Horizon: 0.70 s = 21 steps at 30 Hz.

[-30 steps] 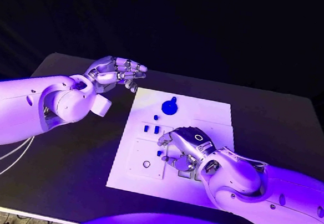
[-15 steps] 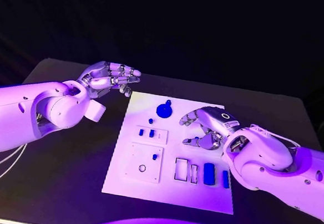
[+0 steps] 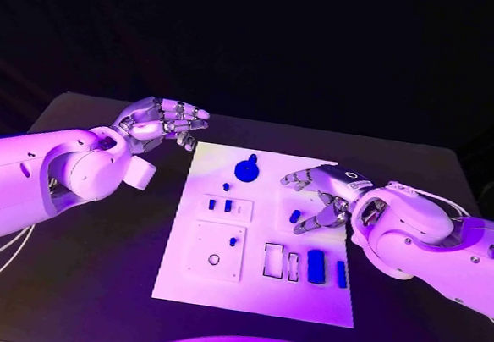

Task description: Assemble the parts on the task board

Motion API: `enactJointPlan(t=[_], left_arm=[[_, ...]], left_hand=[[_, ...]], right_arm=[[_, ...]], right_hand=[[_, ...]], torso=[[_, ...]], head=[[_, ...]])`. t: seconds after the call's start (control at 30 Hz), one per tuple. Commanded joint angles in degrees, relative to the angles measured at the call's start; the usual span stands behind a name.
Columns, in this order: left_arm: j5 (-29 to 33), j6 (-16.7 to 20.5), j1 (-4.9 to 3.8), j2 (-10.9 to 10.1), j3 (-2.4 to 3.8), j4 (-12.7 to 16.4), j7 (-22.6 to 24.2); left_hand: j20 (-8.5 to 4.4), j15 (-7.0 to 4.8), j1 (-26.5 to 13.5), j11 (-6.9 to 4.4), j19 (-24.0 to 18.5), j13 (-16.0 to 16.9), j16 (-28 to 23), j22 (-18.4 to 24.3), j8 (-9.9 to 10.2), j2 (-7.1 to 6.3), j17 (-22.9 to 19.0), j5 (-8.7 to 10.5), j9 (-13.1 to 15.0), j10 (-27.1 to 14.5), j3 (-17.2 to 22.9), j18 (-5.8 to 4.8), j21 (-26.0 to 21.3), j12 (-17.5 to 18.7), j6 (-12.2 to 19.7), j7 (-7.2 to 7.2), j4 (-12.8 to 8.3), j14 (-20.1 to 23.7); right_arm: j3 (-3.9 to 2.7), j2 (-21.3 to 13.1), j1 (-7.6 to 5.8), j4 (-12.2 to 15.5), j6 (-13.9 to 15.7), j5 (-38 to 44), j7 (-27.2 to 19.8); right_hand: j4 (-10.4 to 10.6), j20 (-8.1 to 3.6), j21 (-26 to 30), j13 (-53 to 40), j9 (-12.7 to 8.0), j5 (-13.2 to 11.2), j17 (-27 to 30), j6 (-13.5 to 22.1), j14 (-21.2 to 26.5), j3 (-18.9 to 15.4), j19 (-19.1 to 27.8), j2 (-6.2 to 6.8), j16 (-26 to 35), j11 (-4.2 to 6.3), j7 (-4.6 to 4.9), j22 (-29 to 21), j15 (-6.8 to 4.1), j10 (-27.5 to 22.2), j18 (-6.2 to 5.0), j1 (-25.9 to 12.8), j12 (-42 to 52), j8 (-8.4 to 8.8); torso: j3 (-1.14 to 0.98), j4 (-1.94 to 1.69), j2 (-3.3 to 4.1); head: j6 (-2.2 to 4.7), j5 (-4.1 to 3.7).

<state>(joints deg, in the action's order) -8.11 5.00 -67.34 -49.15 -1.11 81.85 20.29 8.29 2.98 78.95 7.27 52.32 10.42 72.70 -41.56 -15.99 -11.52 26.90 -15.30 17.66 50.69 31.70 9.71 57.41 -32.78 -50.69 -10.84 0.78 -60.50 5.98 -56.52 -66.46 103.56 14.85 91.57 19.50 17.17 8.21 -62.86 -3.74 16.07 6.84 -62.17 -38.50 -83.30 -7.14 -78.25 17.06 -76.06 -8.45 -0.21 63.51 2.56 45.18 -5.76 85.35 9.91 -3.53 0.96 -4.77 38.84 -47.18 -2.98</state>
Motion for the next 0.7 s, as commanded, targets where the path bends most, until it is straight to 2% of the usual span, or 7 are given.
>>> enactJointPlan(t=[0.03,0.17,0.23,0.27,0.33,0.47,0.7], left_arm=[[0.3,-0.9,-0.02,0.0,0.03,0.1,0.4],[0.3,-1.0,-0.02,0.0,0.02,0.2,0.4],[0.3,-1.0,-0.02,-0.1,0.02,0.2,0.4],[0.3,-1.0,-0.02,-0.1,0.02,0.2,0.4],[0.3,-1.0,-0.02,-0.1,0.01,0.2,0.4],[0.3,-1.0,-0.02,-0.1,0.01,0.2,0.4],[0.3,-1.0,-0.02,-0.2,0.00,0.2,0.4]], left_hand=[[0.16,0.02,-0.1,0.03,0.2,-0.1,-0.3,0.1,-0.3,0.58,0.1,-0.37,0.1,-0.5,0.0,0.88,-0.2,-0.1,0.5,-0.15,-0.4,0.2],[0.16,0.02,-0.1,0.03,0.2,-0.1,-0.3,0.1,-0.3,0.58,0.1,-0.37,0.1,-0.5,0.0,0.88,-0.2,-0.1,0.5,-0.15,-0.4,0.2],[0.16,0.02,-0.1,0.03,0.2,-0.1,-0.3,0.1,-0.3,0.58,0.1,-0.37,0.1,-0.5,0.0,0.88,-0.2,-0.1,0.5,-0.15,-0.4,0.2],[0.16,0.02,-0.1,0.03,0.2,-0.1,-0.3,0.1,-0.3,0.58,0.1,-0.37,0.1,-0.5,0.0,0.88,-0.2,-0.1,0.5,-0.15,-0.4,0.2],[0.16,0.02,-0.1,0.03,0.2,-0.1,-0.3,0.1,-0.3,0.58,0.1,-0.37,0.1,-0.5,0.0,0.88,-0.2,-0.1,0.5,-0.15,-0.4,0.2],[0.17,0.03,-0.1,0.03,0.3,-0.1,-0.3,0.1,-0.3,0.61,0.1,-0.37,0.1,-0.5,0.0,0.88,-0.2,-0.1,0.5,-0.15,-0.4,0.2],[0.18,0.03,-0.2,0.04,0.3,-0.1,-0.3,0.1,-0.3,0.66,0.1,-0.37,0.1,-0.5,0.0,0.89,-0.2,-0.1,0.5,-0.15,-0.4,0.1]], right_arm=[[0.09,0.2,0.09,-0.4,-5.0,-0.2,-0.7],[0.19,0.7,0.29,-0.9,-4.2,0.1,-0.6],[0.22,0.9,0.41,-1.1,-3.5,0.4,-0.5],[0.23,1.0,0.46,-1.2,-3.2,0.6,-0.5],[0.25,1.2,0.54,-1.5,-2.9,1.0,-0.3],[0.29,1.5,0.69,-1.8,-2.3,1.6,-0.1],[0.32,1.9,1.02,-1.8,-1.7,1.9,-0.3]], right_hand=[[0.0,0.12,0.1,-0.1,-0.3,-0.9,-0.2,0.6,-0.3,-0.1,-0.4,0.17,-0.4,0.11,-0.09,0.2,0.35,0.1,-0.60,-0.2,0.5,0.20],[-0.1,-0.52,-0.9,-0.3,1.0,-1.7,-1.0,-3.9,-1.0,2.9,-1.5,-1.06,-1.1,1.13,1.54,1.1,-0.49,3.9,-0.37,0.2,2.4,-1.09],[-0.2,-1.34,-2.4,-0.4,1.9,-2.3,-1.5,-8.3,-1.5,6.2,-2.8,-3.47,-1.4,2.22,2.92,2.5,-1.42,7.5,0.03,1.1,4.0,-2.55],[-0.2,-1.46,-2.5,-0.4,1.8,-2.4,-1.5,-8.5,-1.5,6.5,-2.9,-3.78,-1.4,2.35,2.96,2.6,-1.50,7.9,0.05,1.2,4.1,-2.65],[-0.4,-2.20,-3.2,-0.3,1.7,-3.4,-1.2,-10.6,-1.6,9.9,-3.6,-5.16,-1.2,3.19,4.18,3.4,-2.26,10.9,0.30,1.8,4.2,-3.54],[-0.6,-2.56,-3.8,-0.3,1.8,-3.3,-1.5,-13.5,-1.9,12.9,-4.1,-6.08,-1.4,3.56,5.38,4.2,-2.59,13.0,0.47,2.3,3.7,-4.88],[-0.6,-2.82,-4.6,-0.3,1.5,-2.7,-1.9,-15.8,-2.0,15.0,-4.6,-6.89,-1.7,3.86,5.98,5.1,-2.83,15.1,0.68,3.0,2.9,-5.68]], torso=[[0.00,-0.05,0.01],[0.01,-0.05,0.00],[-0.01,-0.07,0.02],[-0.03,-0.06,0.01],[-0.01,-0.02,0.00],[0.02,-0.03,0.02],[-0.02,0.02,0.00]], head=[[-0.02,0.06],[-0.01,0.05],[-0.05,0.08],[-0.06,0.08],[-0.08,0.03],[-0.10,-0.01],[-0.21,0.03]])
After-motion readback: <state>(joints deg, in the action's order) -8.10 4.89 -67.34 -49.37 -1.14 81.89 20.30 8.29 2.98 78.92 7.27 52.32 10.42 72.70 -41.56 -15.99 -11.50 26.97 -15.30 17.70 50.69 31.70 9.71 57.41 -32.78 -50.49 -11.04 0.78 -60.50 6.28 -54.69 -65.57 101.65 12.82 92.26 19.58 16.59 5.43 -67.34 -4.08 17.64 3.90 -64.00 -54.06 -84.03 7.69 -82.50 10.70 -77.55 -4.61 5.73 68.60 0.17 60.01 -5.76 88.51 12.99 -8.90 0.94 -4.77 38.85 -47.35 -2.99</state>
